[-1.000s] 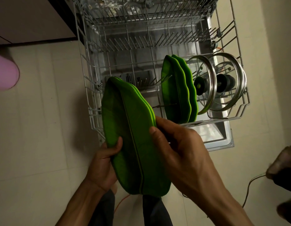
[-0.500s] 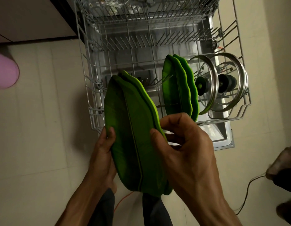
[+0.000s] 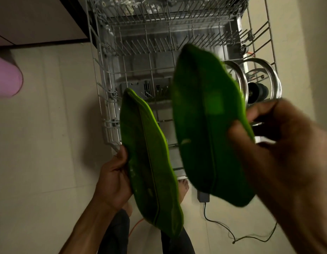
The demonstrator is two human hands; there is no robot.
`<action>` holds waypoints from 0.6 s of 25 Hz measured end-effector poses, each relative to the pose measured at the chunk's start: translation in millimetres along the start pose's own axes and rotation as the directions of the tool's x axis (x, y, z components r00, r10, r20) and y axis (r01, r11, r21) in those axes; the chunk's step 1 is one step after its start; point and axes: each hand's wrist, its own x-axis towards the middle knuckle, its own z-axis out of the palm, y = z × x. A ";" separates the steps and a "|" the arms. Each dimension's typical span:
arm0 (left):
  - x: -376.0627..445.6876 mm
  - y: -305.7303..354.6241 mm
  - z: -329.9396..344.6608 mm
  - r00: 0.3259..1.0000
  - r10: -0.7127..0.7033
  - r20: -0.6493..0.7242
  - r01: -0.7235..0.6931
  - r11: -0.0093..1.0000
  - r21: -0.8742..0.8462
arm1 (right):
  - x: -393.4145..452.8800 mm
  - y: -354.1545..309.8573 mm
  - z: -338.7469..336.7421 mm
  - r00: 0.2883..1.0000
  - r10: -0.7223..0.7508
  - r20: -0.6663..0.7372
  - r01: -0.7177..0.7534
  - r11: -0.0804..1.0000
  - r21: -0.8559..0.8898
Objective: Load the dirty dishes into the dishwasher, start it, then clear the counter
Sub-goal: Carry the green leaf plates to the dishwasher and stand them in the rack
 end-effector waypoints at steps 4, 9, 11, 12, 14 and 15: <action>2.2 -4.2 -5.1 0.972 -0.074 0.221 0.086 0.995 -0.043 | 44.2 18.9 -3.3 0.993 -0.058 -0.105 0.047 0.994 -0.101; -0.4 -8.0 -4.2 0.957 -0.111 0.270 0.131 0.990 -0.057 | 82.5 33.8 12.5 0.989 -0.117 -0.095 0.093 0.970 -0.225; 0.6 -7.6 -5.7 0.950 -0.097 0.297 0.124 0.990 -0.072 | 91.8 38.0 20.3 0.989 -0.132 -0.070 0.109 0.957 -0.270; 2.0 -7.7 -7.9 0.945 -0.100 0.313 0.130 0.988 -0.077 | 95.3 40.2 24.6 0.988 -0.143 -0.058 0.121 0.950 -0.287; 4.6 -8.4 -12.3 0.924 -0.120 0.364 0.165 0.982 -0.093 | 100.4 45.9 32.3 0.986 -0.167 -0.026 0.149 0.933 -0.327; 5.2 -9.4 -13.4 0.913 -0.127 0.388 0.180 0.978 -0.103 | 102.5 49.5 35.8 0.986 -0.169 -0.005 0.157 0.925 -0.347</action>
